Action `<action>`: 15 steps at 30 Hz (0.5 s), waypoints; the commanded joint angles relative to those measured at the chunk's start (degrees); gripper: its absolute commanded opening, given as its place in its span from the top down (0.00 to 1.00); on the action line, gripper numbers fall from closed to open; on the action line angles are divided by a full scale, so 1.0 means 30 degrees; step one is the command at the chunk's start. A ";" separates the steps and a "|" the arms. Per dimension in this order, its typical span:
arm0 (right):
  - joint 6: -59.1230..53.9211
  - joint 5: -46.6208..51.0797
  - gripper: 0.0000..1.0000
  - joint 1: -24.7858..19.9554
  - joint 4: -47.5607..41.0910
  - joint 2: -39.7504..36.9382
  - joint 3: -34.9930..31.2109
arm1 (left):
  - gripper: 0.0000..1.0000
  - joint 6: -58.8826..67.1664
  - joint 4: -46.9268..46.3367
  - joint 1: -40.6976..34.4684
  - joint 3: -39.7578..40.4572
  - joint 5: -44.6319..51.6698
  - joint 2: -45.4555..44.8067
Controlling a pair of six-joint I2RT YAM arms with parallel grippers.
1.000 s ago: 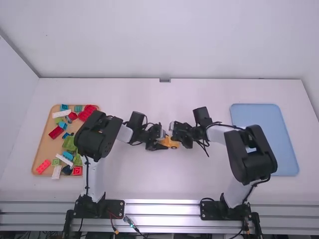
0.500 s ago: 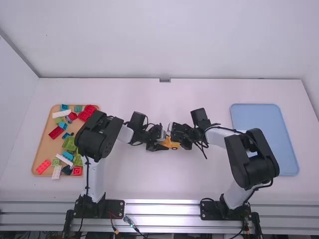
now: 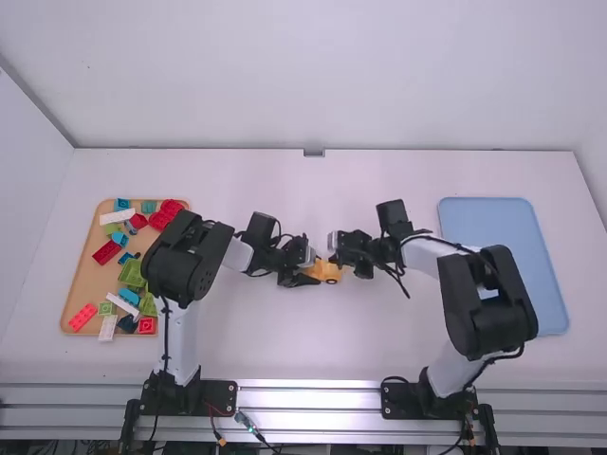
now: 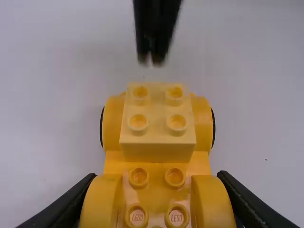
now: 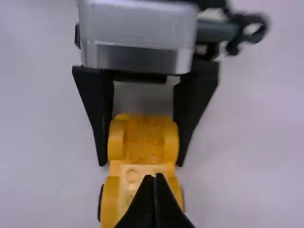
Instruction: Assemble lego blocks to make yellow taxi
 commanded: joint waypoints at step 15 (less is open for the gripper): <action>0.1392 -0.2761 0.01 -0.2681 0.0415 -0.0656 0.0306 | 0.01 -0.0882 -0.0175 0.0051 -0.0131 -0.0539 0.0255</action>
